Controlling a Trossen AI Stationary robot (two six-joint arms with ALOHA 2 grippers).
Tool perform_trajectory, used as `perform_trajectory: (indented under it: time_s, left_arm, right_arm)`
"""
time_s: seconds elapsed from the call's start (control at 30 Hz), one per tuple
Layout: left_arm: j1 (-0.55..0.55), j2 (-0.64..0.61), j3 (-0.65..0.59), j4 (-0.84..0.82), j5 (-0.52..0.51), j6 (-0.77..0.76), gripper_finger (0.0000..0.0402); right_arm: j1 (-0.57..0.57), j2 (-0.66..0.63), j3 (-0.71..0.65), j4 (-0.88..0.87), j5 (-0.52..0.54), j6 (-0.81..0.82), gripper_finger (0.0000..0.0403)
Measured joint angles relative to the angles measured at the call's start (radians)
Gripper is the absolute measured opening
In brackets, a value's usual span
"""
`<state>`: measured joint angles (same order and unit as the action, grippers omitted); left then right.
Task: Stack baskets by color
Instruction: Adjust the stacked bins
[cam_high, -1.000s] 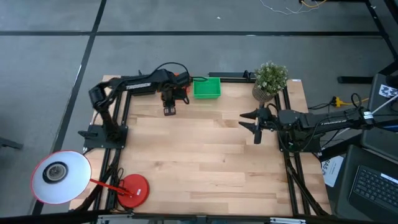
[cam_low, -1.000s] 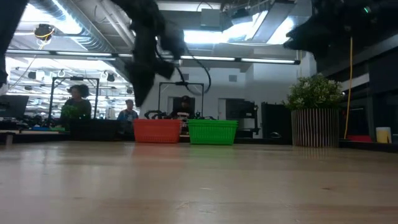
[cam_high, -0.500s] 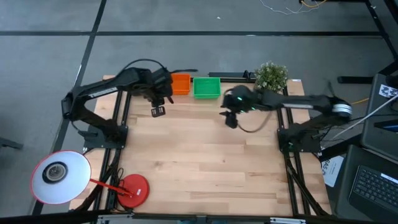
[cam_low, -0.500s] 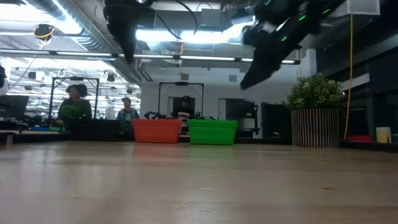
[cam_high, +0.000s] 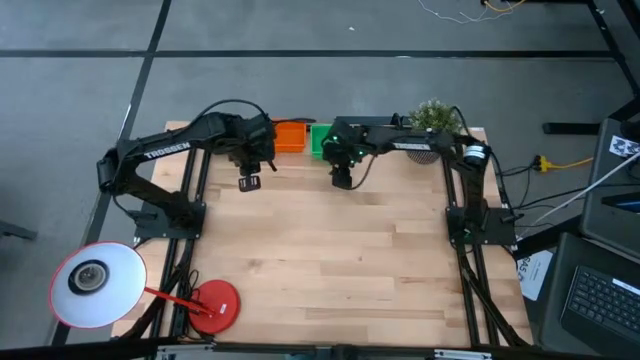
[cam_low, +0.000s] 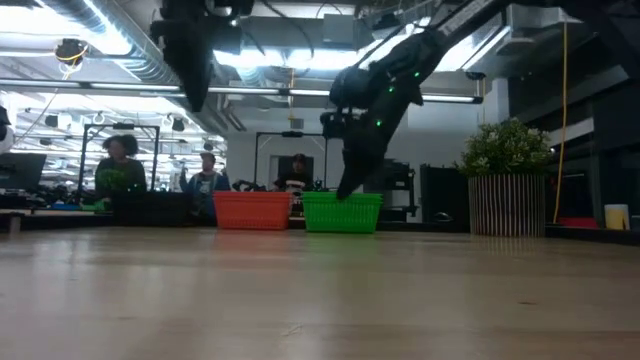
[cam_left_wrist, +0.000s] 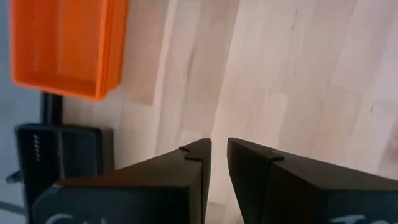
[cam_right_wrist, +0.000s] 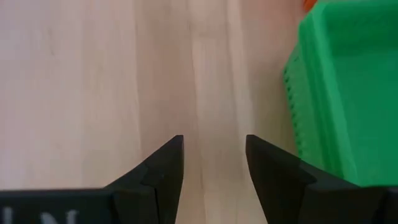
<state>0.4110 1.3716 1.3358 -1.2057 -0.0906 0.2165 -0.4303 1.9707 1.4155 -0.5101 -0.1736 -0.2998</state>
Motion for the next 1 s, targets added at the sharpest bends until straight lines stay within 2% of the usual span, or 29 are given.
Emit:
perform_trajectory:
  time_s: [0.23, 0.4, 0.67, 1.0]
  left_arm:
    - [0.03, -0.027, -0.108, 0.006, -0.003, 0.008, 0.0044]
    - [0.037, -0.028, -0.158, 0.009, -0.002, -0.005, 0.0044]
    - [0.036, -0.028, -0.172, 0.027, -0.001, -0.006, 0.0044]
    - [0.036, -0.028, -0.172, 0.038, 0.0, -0.027, 0.0044]
  right_arm:
    - [-0.012, 0.05, 0.041, -0.005, 0.0, -0.025, 0.0174]
    - [-0.038, 0.05, 0.042, 0.005, 0.043, -0.033, 0.0174]
    - [-0.098, 0.05, 0.042, 0.028, 0.039, -0.036, 0.0174]
    - [-0.108, 0.05, 0.042, 0.043, 0.022, -0.029, 0.0174]
